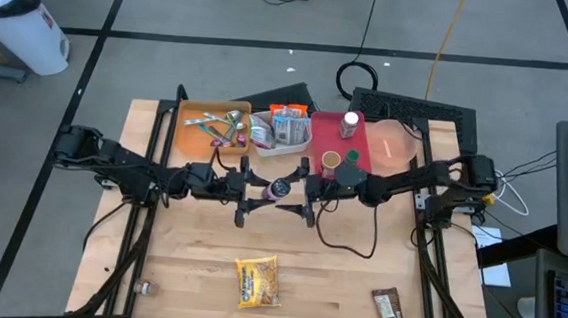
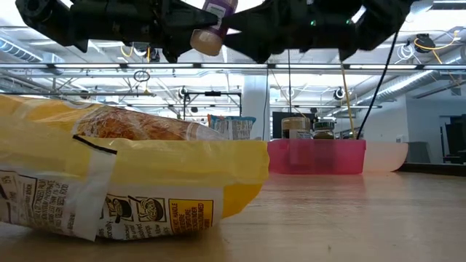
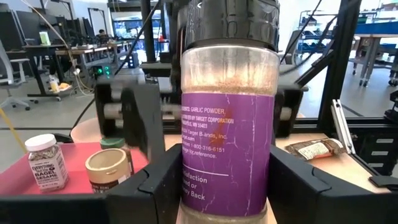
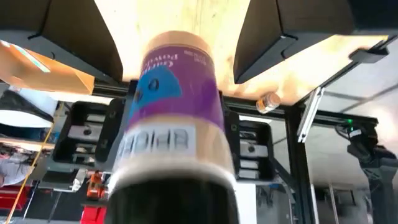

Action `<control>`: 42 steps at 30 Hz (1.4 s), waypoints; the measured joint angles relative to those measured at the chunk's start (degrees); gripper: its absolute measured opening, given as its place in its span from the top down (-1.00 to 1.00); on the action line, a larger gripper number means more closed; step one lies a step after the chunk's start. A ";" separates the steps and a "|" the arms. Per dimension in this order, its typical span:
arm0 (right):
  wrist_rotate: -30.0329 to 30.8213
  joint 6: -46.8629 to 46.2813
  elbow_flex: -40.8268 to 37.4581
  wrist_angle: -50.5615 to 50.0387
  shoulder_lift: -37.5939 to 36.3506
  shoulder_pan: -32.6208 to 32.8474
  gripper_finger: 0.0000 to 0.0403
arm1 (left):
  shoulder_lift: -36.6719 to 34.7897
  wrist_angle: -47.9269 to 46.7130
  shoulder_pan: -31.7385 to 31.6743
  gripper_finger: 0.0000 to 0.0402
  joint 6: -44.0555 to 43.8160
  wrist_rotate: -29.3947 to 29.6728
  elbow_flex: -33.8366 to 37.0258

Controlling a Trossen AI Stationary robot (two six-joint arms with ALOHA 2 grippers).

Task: Pick & Place Food Item
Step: Put the purple seasoning bottle into the pink bin

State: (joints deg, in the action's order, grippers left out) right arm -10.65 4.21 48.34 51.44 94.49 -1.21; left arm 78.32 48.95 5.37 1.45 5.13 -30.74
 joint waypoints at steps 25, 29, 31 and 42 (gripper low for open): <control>-9.01 -1.99 7.74 -28.31 -15.20 -5.44 -0.45 | 2.12 -1.45 -2.05 -0.01 -3.11 -0.39 0.04; -8.99 -1.86 9.24 -32.52 -15.23 -5.44 -0.45 | 2.10 -1.27 -2.61 -0.03 -3.55 -1.85 0.04; -8.97 -1.60 9.68 -33.14 -14.06 -5.44 -0.45 | 2.10 -1.33 -2.72 -0.04 -3.67 -2.10 0.04; -9.00 -1.71 9.66 -26.02 -7.26 -5.42 -0.45 | 2.08 -2.29 -2.73 -0.04 -3.72 -2.01 0.04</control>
State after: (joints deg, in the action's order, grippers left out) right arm -19.65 2.50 58.00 25.43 87.23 -6.63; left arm 80.40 46.66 2.63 -2.27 3.12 -30.70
